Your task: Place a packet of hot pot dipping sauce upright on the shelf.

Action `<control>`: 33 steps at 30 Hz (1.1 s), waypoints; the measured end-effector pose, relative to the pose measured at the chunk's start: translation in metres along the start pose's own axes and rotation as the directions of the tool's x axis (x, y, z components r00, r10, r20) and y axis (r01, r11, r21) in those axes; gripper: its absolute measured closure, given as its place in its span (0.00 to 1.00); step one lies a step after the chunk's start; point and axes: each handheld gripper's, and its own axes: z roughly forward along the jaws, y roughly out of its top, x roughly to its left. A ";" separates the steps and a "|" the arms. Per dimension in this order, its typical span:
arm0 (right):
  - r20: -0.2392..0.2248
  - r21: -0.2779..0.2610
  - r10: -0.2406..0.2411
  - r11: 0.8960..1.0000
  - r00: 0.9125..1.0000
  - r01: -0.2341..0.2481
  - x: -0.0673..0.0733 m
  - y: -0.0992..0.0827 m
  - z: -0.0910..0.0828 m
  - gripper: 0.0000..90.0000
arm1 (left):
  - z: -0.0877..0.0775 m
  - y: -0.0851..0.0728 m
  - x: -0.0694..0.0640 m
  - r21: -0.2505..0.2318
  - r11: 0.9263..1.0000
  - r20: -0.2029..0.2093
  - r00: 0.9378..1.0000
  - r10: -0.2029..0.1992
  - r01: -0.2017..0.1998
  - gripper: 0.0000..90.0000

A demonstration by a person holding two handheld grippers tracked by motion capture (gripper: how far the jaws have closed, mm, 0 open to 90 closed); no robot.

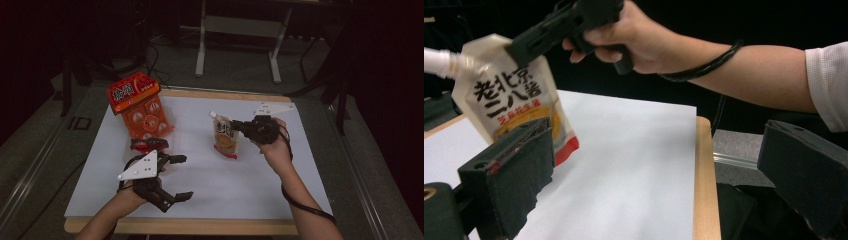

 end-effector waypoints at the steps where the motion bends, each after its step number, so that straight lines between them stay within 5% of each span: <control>1: -0.001 -0.004 -0.015 1.000 1.000 0.015 0.004 0.001 -0.003 1.00 | 0.001 0.001 0.000 0.009 1.000 -0.004 1.000 -0.001 0.001 0.02; 16: -0.112 -0.095 -0.076 0.993 0.991 0.065 0.047 0.019 -0.050 1.00 | 0.004 0.004 0.006 -0.004 0.999 -0.047 0.998 -0.053 0.053 0.03; 33: -0.209 -0.159 -0.137 0.982 0.968 0.104 0.083 0.026 -0.085 1.00 | 0.005 0.021 0.010 -0.002 0.998 -0.049 0.997 -0.067 0.067 0.03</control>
